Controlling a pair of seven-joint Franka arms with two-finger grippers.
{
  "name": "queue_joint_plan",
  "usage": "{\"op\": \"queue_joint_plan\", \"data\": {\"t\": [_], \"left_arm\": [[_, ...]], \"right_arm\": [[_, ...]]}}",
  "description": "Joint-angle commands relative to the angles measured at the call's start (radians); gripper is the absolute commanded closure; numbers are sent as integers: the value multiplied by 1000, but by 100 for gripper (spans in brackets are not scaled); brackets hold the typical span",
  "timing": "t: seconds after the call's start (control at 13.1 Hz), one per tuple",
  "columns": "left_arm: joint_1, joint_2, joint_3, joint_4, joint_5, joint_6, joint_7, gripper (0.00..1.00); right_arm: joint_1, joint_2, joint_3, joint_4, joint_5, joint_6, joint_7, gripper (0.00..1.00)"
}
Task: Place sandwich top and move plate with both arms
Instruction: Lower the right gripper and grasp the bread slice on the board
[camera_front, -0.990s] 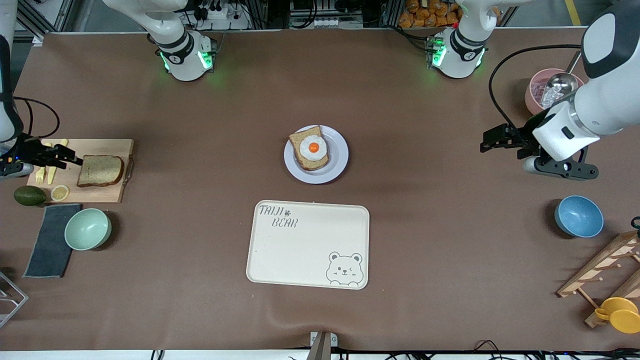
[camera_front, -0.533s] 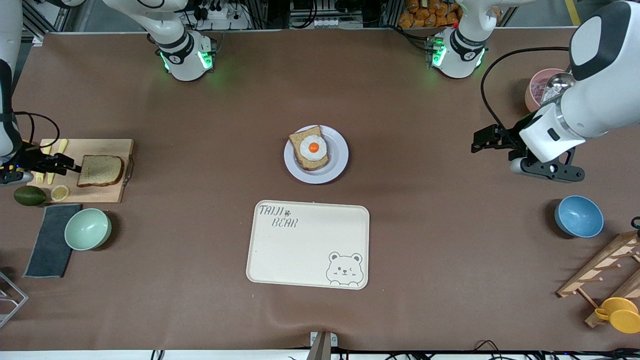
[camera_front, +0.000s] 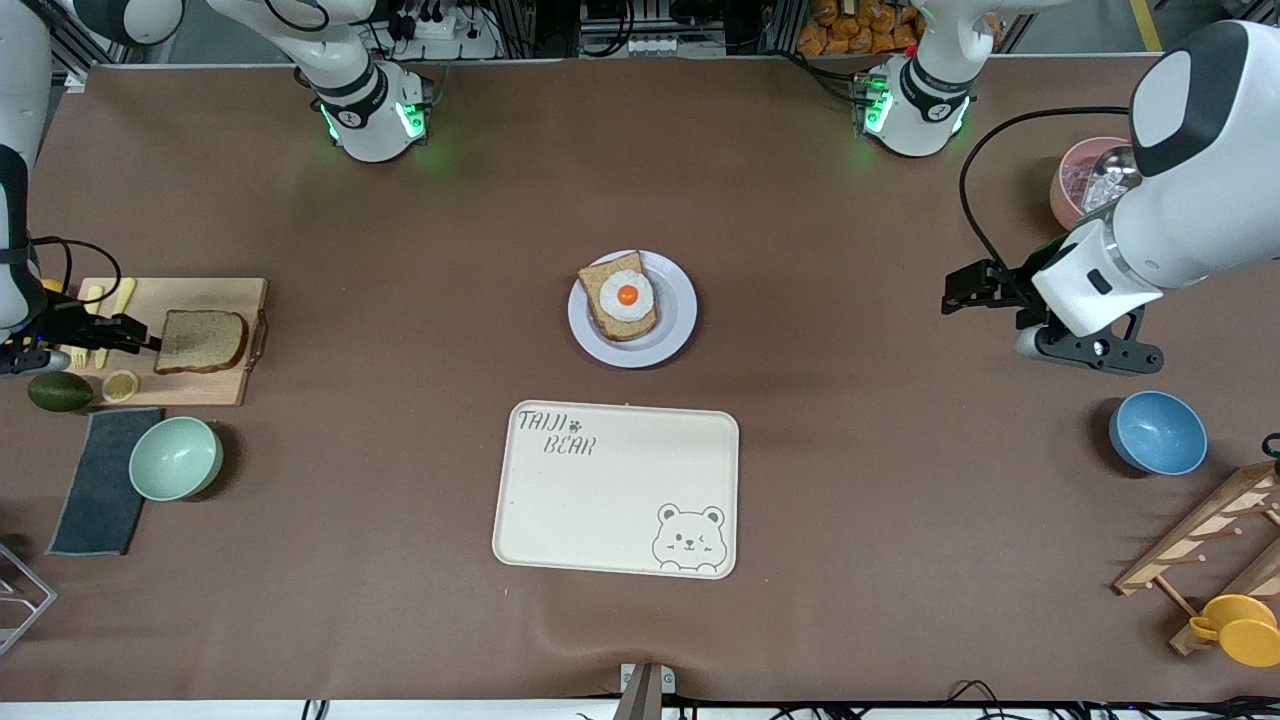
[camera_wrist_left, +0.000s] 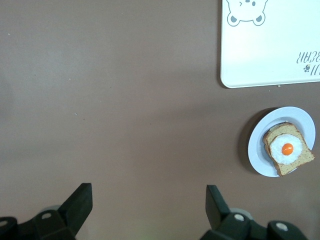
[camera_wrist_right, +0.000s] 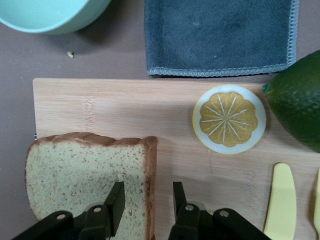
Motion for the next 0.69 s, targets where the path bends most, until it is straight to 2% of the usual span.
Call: {"op": "queue_joint_plan", "data": {"t": [0.0,0.23,0.46,0.53,0.61], "left_arm": [[-10,8,-1,19,29,8,-19,0],[-12,8,-1,20,33,8,-19,0],[-12,8,-3,20,33,9,-19,0],[-15,8,-3,20,33,9,-19,0],[-25,8,-1,20,35,14,-19,0]], "right_arm": [[-15,32,-2,20,52,-19,-48,53],[-18,55,-2,16,105,-20,-102,54],[-29,69,-2,15,116,-22,-125,80],[-29,69,-2,15,116,-22,-131,95],[-27,69,-2,17,116,-22,-132,100]]}}
